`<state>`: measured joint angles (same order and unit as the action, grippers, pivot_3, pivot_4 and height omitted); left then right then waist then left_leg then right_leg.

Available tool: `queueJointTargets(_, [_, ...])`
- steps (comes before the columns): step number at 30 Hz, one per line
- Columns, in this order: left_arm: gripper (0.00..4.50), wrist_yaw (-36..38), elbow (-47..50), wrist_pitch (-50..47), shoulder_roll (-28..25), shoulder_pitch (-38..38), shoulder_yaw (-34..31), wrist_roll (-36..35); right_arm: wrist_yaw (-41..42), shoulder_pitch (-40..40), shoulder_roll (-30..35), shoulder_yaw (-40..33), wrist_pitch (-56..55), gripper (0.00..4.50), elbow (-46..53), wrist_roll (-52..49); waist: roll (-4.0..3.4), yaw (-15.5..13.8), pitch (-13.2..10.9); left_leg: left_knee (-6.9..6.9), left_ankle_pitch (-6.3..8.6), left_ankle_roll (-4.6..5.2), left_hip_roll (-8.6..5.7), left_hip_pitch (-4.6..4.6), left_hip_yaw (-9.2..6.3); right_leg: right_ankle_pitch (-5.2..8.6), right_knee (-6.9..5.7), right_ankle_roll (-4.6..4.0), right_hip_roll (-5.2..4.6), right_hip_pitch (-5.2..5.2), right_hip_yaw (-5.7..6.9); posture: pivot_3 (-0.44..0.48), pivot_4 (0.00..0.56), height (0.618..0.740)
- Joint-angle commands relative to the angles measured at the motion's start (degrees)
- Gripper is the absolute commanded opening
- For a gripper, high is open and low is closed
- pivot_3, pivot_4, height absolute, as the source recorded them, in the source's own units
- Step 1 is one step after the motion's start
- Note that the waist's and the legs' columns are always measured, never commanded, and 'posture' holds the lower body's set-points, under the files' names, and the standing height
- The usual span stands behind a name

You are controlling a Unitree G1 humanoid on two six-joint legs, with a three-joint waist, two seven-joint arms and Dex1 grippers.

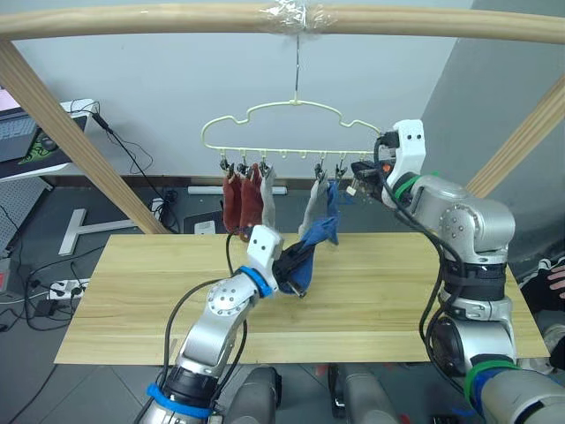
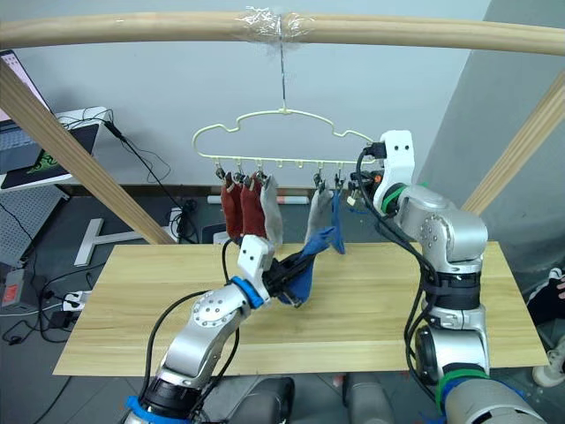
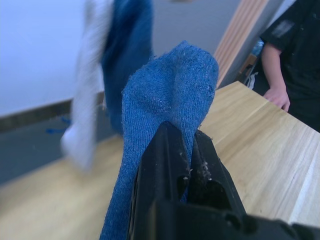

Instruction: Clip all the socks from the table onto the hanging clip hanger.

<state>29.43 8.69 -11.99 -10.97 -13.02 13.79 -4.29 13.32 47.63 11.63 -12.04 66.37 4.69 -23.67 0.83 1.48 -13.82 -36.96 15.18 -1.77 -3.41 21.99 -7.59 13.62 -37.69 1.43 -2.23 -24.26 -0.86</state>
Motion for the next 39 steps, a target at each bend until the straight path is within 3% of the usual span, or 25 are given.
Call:
queueJointTargets(1, [0.02, -0.87, 1.53, 0.88, 0.86, -2.11, 0.37, 0.47, -2.27, 0.99, -1.37, -3.6, 5.18, 0.0, 2.36, -2.66, 0.0, 0.03, 0.0, 0.01, 0.0, 0.0, 0.0, 0.0, 0.0, 0.0, 0.0, 0.0, 0.0, 0.0, 0.0, 0.013, 0.255, 0.74])
queueJointTargets(25, [0.02, -2.93, -3.88, 6.53, 2.36, -7.17, 2.22, 5.05, -8.1, 4.34, -5.74, -10.34, 13.37, 0.0, 4.27, -7.35, 0.0, 0.21, 0.0, 0.04, 0.0, 0.01, 0.01, 0.01, -0.01, 0.0, 0.01, 0.0, 0.03, -0.03, 0.02, -0.003, 0.253, 0.74])
queueJointTargets(39, [0.02, -0.07, -1.42, 7.07, 1.18, -3.55, 2.32, 3.91, -9.75, 5.51, -6.59, -12.39, 13.65, 0.0, 2.98, -7.75, -0.01, 0.28, 0.0, 0.03, 0.0, 0.01, 0.01, 0.01, 0.01, 0.0, 0.0, 0.0, 0.03, -0.04, 0.01, -0.003, 0.238, 0.74])
